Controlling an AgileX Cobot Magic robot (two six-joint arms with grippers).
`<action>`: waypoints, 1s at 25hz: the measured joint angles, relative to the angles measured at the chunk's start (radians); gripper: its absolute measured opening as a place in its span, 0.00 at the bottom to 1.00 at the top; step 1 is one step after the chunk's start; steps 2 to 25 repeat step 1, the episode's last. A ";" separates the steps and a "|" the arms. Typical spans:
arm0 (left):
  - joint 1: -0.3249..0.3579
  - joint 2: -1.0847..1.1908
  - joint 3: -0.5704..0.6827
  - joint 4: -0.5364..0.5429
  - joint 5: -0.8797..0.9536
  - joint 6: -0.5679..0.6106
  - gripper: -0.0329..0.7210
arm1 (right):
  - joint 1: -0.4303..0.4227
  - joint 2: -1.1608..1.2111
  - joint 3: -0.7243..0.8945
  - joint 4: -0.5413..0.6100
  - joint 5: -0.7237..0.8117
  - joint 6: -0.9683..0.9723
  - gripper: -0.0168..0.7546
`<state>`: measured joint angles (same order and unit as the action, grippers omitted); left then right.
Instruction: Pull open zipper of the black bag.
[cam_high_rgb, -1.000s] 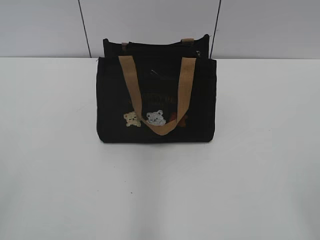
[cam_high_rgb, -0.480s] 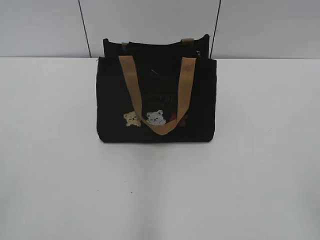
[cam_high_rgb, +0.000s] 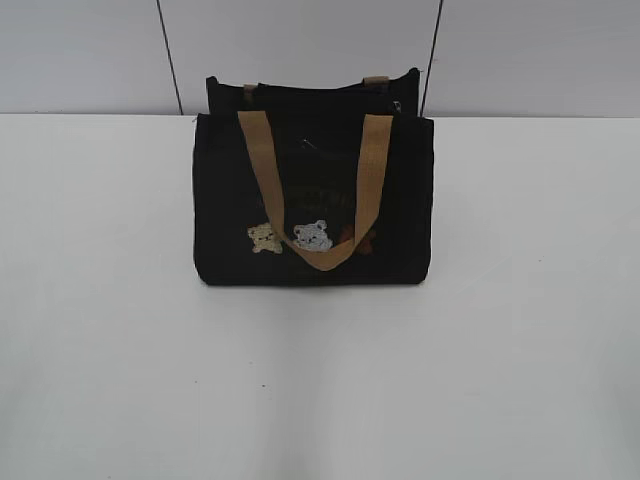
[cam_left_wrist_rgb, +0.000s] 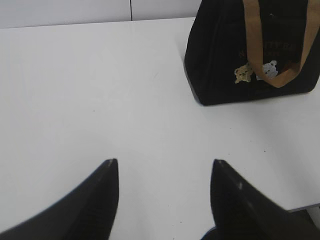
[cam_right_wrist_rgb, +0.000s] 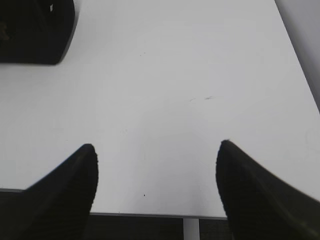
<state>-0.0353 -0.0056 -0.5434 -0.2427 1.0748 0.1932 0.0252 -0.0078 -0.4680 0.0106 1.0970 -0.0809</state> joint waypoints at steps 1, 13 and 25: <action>0.000 0.000 0.000 0.000 0.000 0.000 0.63 | 0.000 0.000 0.000 0.000 0.000 0.000 0.74; 0.000 0.000 0.000 0.000 0.000 0.000 0.63 | 0.000 0.000 0.000 0.000 0.000 0.000 0.74; 0.000 0.000 0.000 0.000 0.000 0.000 0.63 | 0.000 0.000 0.000 0.000 0.000 0.000 0.74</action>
